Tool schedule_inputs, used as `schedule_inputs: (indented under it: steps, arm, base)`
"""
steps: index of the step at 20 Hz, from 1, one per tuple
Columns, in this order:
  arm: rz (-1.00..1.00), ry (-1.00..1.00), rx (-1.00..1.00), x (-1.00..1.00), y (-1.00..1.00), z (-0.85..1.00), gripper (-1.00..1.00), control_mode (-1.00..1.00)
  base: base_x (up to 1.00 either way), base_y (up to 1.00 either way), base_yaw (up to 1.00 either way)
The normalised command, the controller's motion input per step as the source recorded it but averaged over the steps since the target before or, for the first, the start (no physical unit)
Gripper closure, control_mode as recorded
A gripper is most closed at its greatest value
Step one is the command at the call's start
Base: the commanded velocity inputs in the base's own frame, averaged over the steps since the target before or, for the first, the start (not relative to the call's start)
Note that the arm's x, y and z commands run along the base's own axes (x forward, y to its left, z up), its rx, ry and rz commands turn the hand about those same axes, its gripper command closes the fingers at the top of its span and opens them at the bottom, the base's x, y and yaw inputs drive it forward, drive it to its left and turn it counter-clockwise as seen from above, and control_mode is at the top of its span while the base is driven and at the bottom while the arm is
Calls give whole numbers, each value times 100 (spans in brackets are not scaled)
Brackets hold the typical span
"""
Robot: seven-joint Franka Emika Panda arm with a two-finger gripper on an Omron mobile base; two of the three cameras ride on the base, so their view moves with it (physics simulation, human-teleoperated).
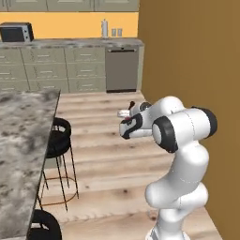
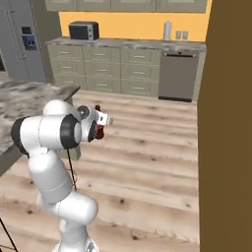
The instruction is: Place the large bottle from the dining counter next to the other large bottle outside the sink, and place the small bottle from the dining counter next to the other small bottle inside the sink.
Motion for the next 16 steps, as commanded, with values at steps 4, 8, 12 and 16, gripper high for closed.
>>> schedule_inputs:
  steps: [4, 8, 12, 16]
  arm:
    - [0, 0, 0, 0, 0, 0, 100, 100]
    - [0, 0, 0, 0, 0, 0, 100, 100]
    - [0, 0, 0, 0, 0, 0, 100, 100]
    - [0, 0, 0, 0, 0, 0, 100, 100]
  base:
    - [100, 0, -12]
    - [100, 0, -7]
    - [100, 16, 0]
    - [100, 33, 0]
